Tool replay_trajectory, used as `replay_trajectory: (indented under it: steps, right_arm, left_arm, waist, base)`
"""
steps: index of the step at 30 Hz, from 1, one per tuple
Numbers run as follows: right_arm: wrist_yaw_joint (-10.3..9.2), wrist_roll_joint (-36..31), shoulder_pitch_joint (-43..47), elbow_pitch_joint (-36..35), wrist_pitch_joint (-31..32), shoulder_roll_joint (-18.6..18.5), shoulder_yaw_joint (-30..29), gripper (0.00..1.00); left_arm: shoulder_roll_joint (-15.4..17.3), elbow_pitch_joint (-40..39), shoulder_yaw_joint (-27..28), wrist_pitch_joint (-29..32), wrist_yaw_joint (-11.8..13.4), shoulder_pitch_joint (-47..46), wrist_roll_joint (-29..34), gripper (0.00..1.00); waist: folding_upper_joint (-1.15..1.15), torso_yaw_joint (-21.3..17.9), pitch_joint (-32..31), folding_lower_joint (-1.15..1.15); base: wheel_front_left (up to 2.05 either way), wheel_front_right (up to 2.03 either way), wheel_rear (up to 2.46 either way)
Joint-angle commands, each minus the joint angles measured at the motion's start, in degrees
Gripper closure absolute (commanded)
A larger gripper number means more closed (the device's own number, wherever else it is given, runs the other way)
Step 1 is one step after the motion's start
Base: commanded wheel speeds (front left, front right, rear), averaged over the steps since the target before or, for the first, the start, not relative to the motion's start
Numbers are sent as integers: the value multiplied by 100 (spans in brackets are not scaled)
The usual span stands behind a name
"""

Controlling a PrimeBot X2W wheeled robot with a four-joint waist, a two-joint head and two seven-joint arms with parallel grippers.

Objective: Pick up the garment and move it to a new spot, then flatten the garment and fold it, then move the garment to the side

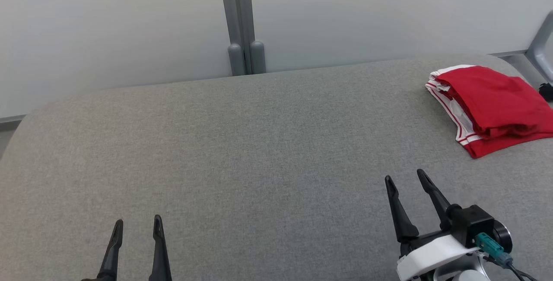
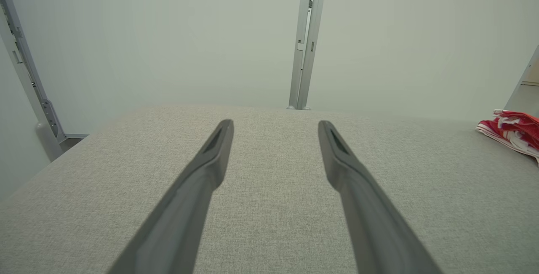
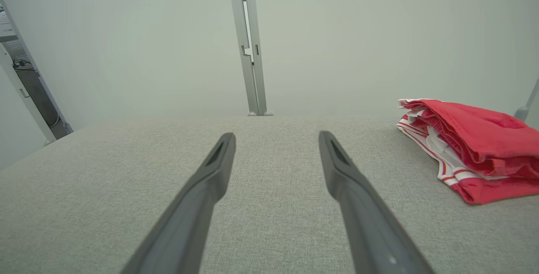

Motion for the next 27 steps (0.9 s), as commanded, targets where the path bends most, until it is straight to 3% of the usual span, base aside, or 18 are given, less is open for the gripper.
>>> replay_trajectory:
  steps: [1, 26, 27]
  right_arm:
    - [-10, -30, 81, -46, -23, 26, -7, 0]
    - [-10, -25, 89, 114, -23, 98, -62, 0]
    - [0, -16, 48, 103, 0, 100, -52, 100]
  left_arm:
    - [9, -30, 38, 0, -31, 78, -32, 0]
    - [9, 78, 86, 0, -45, 69, -66, 0]
    - [-1, 79, 65, 0, -45, 20, -27, 100]
  waist:
    - [0, -7, -8, 0]
    - [0, 19, -5, 0]
    - [0, 19, -4, 0]
  base:
    - [0, 0, 0]
    - [0, 0, 0]
    - [0, 0, 0]
